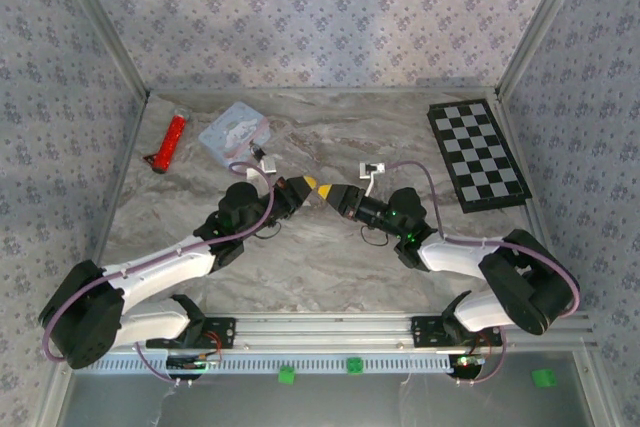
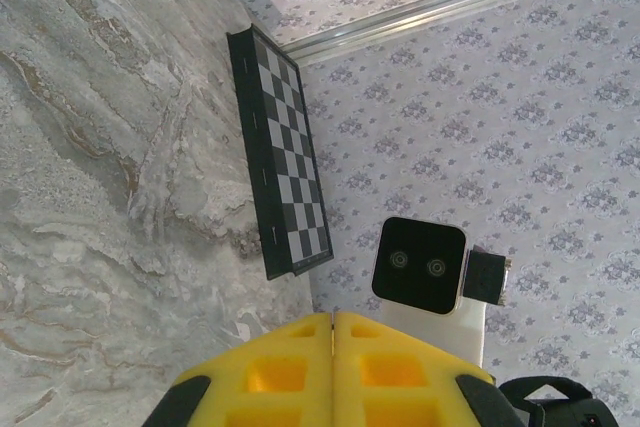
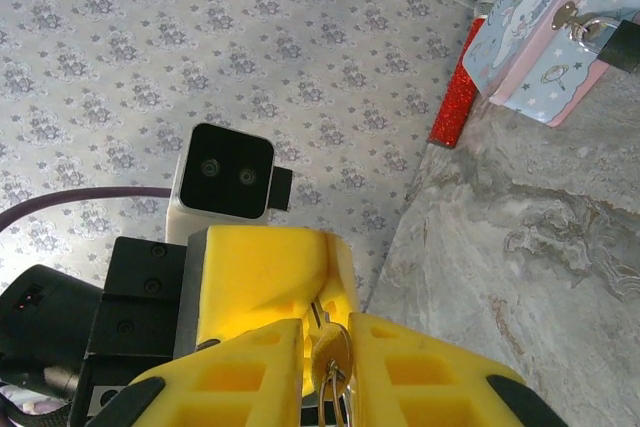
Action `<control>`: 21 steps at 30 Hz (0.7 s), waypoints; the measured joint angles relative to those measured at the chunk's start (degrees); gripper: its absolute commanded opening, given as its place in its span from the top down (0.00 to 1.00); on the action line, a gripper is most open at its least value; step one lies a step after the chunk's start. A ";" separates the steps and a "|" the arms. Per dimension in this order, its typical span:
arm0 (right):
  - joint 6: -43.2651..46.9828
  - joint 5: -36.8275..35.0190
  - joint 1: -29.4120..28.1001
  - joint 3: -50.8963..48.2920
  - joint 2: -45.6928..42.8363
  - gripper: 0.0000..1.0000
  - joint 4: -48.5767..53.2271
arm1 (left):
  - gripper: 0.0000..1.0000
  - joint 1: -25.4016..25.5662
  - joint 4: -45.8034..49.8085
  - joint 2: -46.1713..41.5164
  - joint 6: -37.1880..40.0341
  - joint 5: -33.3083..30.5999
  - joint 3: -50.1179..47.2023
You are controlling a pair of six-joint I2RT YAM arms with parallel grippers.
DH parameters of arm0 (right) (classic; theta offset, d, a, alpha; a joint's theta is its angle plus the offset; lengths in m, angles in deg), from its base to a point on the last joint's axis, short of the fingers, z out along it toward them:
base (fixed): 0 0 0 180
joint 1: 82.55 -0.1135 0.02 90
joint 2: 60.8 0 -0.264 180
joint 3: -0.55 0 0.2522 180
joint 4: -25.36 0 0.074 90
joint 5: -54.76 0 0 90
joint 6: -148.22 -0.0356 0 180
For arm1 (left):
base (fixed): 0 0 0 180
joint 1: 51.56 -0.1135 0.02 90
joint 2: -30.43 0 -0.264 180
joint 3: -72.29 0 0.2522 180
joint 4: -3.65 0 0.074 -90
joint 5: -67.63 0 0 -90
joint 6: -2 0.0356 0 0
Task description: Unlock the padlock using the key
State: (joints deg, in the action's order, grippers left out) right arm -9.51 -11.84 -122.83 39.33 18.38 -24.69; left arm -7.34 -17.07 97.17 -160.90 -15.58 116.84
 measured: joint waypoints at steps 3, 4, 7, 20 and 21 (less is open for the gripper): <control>0.02 0.04 -0.07 0.37 0.02 0.83 0.81 | 1.00 0.00 -0.02 0.00 0.00 -0.15 0.00; 0.00 0.04 -0.11 0.48 0.02 0.84 0.98 | 1.00 0.00 -0.04 0.00 0.00 -0.17 0.00; 0.00 0.04 -0.15 0.66 0.02 0.87 1.44 | 1.00 0.00 -0.04 0.00 -0.02 -0.20 0.00; 0.66 0.04 -0.15 1.18 -0.81 1.00 5.09 | 0.69 -0.39 2.58 0.00 2.80 -0.07 0.07; 1.55 0.04 -0.09 1.81 -1.81 1.00 8.37 | 0.60 -0.44 3.98 -0.02 3.87 -0.02 0.20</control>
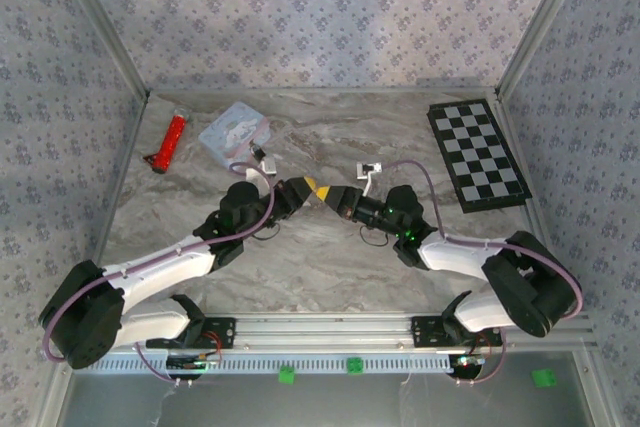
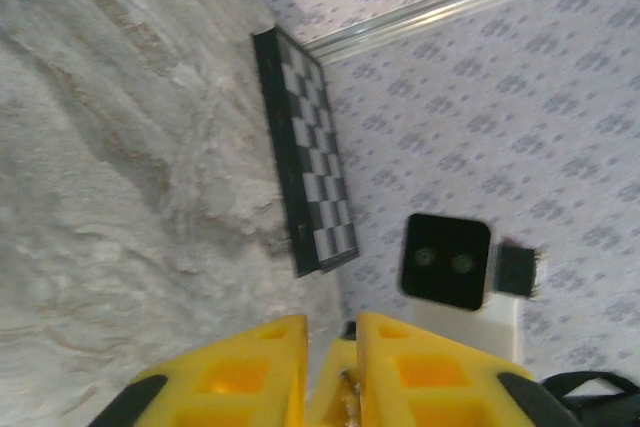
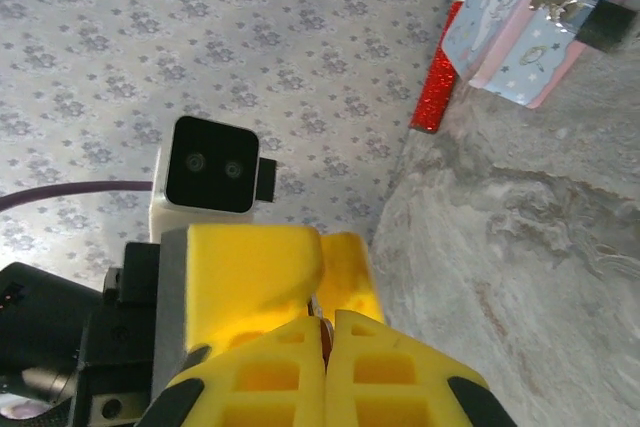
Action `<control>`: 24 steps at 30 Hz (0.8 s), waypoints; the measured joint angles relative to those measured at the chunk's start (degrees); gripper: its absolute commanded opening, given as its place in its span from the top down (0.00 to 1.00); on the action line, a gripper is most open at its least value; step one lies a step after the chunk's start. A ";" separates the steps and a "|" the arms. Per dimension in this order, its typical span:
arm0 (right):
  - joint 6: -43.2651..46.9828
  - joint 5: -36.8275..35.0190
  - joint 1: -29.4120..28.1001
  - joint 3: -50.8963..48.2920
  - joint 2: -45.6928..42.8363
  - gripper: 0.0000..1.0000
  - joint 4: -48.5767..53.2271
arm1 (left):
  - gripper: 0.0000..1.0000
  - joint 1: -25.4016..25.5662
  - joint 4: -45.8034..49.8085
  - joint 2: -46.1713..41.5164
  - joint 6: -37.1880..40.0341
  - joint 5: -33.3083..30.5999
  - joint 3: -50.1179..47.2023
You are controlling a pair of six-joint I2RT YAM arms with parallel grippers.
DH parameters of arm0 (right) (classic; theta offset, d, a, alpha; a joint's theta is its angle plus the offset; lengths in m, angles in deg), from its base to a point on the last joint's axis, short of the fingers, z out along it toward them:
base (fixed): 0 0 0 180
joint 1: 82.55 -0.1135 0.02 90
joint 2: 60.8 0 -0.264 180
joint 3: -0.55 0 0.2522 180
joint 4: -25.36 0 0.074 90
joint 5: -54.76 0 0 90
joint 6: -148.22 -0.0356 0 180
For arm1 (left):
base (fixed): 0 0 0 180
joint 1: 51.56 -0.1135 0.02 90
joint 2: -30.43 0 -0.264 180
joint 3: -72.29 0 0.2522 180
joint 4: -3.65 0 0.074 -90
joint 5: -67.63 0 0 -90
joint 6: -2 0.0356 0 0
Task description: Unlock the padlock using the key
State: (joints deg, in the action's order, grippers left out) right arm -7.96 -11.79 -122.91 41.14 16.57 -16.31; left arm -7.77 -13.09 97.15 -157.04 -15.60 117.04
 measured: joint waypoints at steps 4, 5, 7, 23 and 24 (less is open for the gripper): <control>7.69 -2.38 0.04 3.93 -7.61 1.00 19.34 | 0.46 -0.96 7.58 -2.71 5.55 -1.53 0.26; 9.81 -3.61 0.04 5.14 -9.55 1.00 24.00 | 0.46 -1.51 9.03 -3.67 6.64 -1.81 0.26; 15.26 -6.62 0.55 8.26 -13.84 1.00 33.70 | 0.42 -3.87 12.66 -5.92 9.57 -2.60 0.26; 42.97 -24.61 1.64 5.79 -33.73 1.00 63.10 | 0.43 -16.41 31.95 11.91 33.94 -15.67 12.24; 43.71 -25.24 1.66 4.52 -35.30 1.00 63.12 | 0.44 -16.50 31.85 14.03 34.36 -16.81 13.31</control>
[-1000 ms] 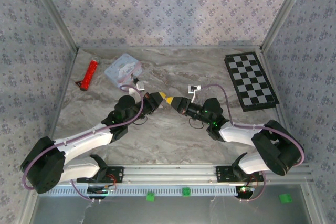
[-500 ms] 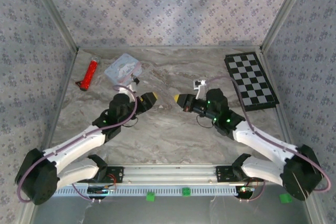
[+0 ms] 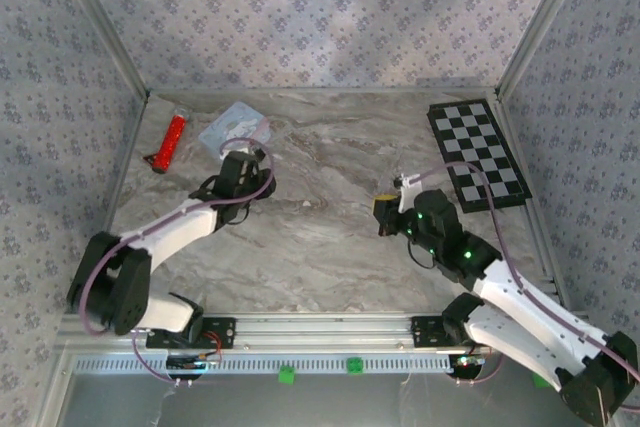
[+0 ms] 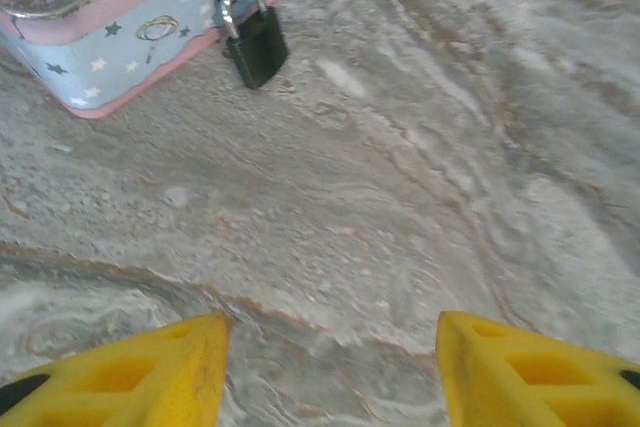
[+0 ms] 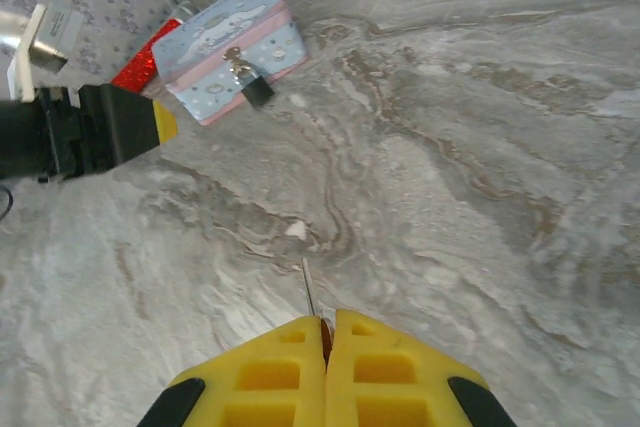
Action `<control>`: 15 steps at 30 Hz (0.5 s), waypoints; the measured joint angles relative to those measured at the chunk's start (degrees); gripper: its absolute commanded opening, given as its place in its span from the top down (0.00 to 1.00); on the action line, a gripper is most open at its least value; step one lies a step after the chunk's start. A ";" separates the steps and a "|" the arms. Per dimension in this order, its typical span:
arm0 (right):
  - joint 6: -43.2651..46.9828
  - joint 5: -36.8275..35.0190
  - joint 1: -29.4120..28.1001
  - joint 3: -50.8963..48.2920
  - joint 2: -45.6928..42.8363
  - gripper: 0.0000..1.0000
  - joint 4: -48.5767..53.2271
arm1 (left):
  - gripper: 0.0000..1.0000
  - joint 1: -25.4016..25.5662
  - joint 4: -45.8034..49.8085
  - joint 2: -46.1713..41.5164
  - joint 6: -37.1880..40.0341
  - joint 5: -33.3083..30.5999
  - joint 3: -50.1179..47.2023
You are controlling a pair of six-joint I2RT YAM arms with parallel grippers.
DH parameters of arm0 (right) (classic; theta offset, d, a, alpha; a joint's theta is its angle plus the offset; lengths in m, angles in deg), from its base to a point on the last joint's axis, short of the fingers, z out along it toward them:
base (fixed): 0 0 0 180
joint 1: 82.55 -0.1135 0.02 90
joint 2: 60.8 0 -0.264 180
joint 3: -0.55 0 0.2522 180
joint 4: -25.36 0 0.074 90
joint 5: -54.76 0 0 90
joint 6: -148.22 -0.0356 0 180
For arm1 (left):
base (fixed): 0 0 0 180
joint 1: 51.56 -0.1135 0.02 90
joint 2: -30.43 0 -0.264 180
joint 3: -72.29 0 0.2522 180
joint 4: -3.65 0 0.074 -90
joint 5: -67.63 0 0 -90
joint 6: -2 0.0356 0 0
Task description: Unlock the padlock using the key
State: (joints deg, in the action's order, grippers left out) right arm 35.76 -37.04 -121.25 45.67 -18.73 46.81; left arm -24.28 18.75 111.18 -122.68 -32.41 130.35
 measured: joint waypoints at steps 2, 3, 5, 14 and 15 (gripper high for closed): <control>1.38 -1.03 0.02 -2.62 -3.08 1.00 0.09 | 0.46 -0.55 -0.81 3.50 0.44 -1.49 1.66; 2.03 -1.46 0.02 -3.89 -4.46 1.00 0.20 | 0.47 -1.09 -1.81 5.29 0.59 -1.99 2.29; 2.89 -1.97 0.11 -6.10 -6.84 1.00 0.33 | 0.49 -2.29 -3.85 8.41 0.50 -2.51 3.21; 4.55 -2.47 0.24 -10.60 -13.44 1.00 0.22 | 0.52 -6.21 -13.44 20.28 -4.35 -1.92 5.99; 4.55 -2.38 0.33 -10.60 -13.68 1.00 0.17 | 0.52 -6.29 -14.60 21.29 -4.96 -1.73 6.32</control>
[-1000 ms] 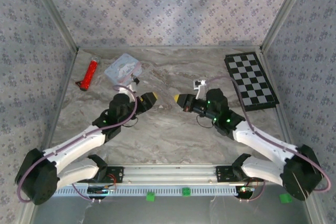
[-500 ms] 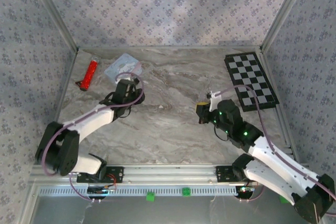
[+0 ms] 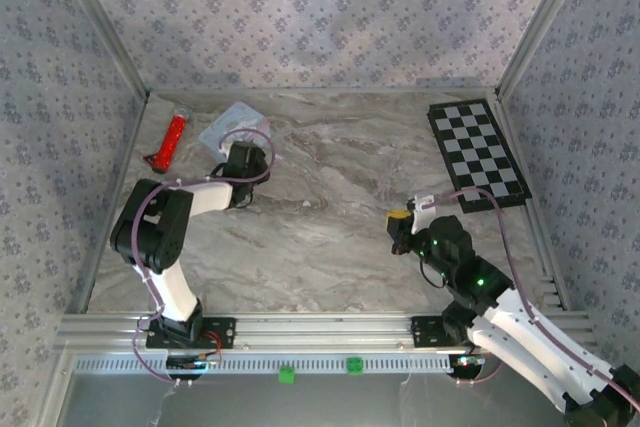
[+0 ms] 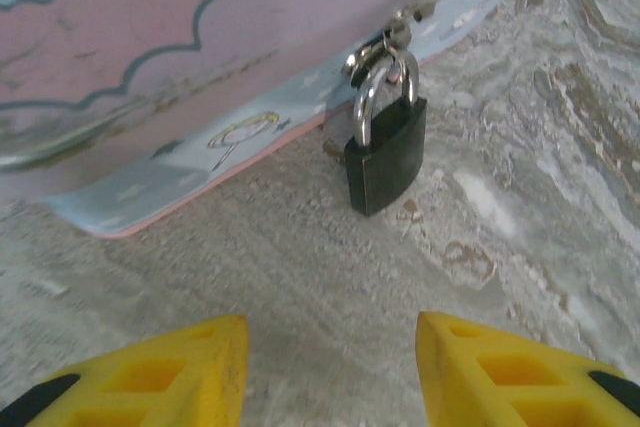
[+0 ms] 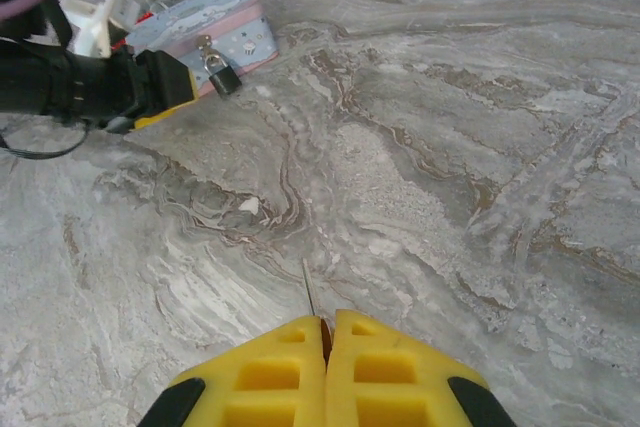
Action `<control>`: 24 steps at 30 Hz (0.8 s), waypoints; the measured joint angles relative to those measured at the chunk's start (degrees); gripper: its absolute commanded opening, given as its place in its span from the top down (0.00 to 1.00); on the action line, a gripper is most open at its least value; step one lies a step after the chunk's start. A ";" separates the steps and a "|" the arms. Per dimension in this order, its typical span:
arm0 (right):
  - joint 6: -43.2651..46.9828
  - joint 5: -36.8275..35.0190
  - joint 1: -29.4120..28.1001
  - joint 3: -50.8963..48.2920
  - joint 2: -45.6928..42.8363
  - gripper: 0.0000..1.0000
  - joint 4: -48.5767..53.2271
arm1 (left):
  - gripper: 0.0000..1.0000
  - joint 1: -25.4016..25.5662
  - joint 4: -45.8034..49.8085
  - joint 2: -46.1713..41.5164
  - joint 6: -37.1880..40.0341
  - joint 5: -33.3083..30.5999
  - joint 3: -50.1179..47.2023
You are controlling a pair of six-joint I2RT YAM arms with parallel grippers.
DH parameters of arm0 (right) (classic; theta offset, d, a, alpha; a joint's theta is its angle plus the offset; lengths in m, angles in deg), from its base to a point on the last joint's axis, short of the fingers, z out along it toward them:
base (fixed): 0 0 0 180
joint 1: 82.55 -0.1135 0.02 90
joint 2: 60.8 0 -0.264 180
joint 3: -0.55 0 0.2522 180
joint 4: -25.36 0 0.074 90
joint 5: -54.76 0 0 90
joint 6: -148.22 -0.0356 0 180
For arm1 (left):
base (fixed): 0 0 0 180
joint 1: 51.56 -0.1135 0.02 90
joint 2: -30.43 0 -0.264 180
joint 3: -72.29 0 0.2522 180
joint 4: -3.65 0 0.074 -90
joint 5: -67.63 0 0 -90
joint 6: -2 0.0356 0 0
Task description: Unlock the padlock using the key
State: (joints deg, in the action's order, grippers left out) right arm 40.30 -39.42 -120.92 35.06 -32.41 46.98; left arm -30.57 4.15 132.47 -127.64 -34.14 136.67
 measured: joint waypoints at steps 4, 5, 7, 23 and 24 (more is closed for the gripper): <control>0.04 0.52 0.00 -0.07 -0.85 1.00 -0.37 | 0.51 -0.07 -3.37 2.93 -1.57 0.17 1.51; 0.07 0.57 0.02 -0.09 -1.05 1.00 -0.35 | 0.50 -0.07 -3.98 3.54 -1.97 0.17 1.92; 0.24 0.74 0.07 -0.28 -1.99 1.00 -0.35 | 0.50 -0.31 -6.34 4.85 -2.89 0.28 2.23; 0.39 2.08 0.55 -1.33 -7.02 1.00 -0.09 | 0.49 -2.19 -12.81 10.88 -6.56 0.63 5.33; 0.39 2.10 0.55 -1.36 -7.02 1.00 -0.09 | 0.49 -2.21 -12.83 10.99 -6.58 0.63 5.51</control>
State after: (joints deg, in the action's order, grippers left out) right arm 40.70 -37.32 -120.38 33.71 -39.43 46.90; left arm -32.78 -8.68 143.46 -134.22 -33.50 142.17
